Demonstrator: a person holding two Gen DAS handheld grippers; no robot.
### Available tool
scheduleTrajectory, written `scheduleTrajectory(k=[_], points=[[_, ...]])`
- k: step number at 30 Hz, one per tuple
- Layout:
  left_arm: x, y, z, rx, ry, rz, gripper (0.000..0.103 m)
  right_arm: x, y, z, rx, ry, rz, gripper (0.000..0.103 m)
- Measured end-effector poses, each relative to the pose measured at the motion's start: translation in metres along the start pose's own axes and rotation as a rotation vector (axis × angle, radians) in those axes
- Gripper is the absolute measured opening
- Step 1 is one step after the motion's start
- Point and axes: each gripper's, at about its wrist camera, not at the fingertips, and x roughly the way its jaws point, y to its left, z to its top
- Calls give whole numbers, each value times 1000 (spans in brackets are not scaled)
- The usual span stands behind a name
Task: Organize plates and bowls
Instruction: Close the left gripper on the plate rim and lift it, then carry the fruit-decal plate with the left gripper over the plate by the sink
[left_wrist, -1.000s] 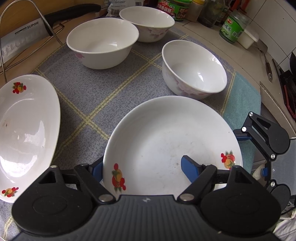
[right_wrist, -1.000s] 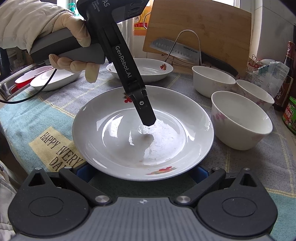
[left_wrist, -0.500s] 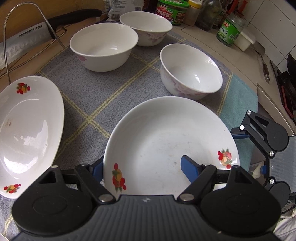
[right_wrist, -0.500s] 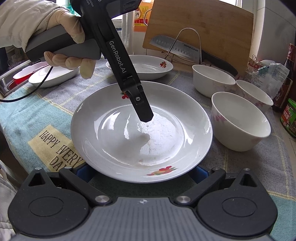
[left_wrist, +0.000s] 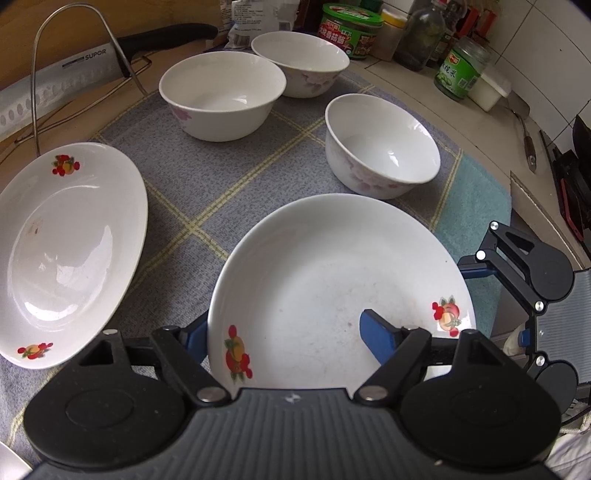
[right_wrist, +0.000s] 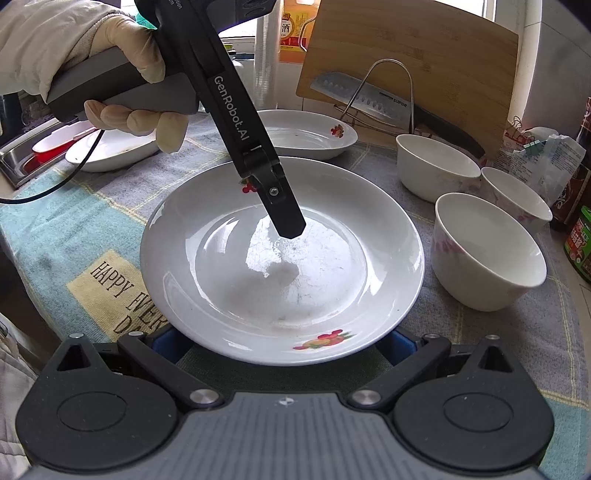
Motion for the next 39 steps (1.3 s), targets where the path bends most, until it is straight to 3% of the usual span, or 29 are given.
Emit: scheduleTrajectory(k=[18, 39], points=[[-41, 26, -29, -90, -58, 44, 80, 8, 22, 37, -78, -2, 62, 103], [-95, 85, -81, -218, -119, 105, 80, 36, 71, 92, -172, -10, 128, 103]])
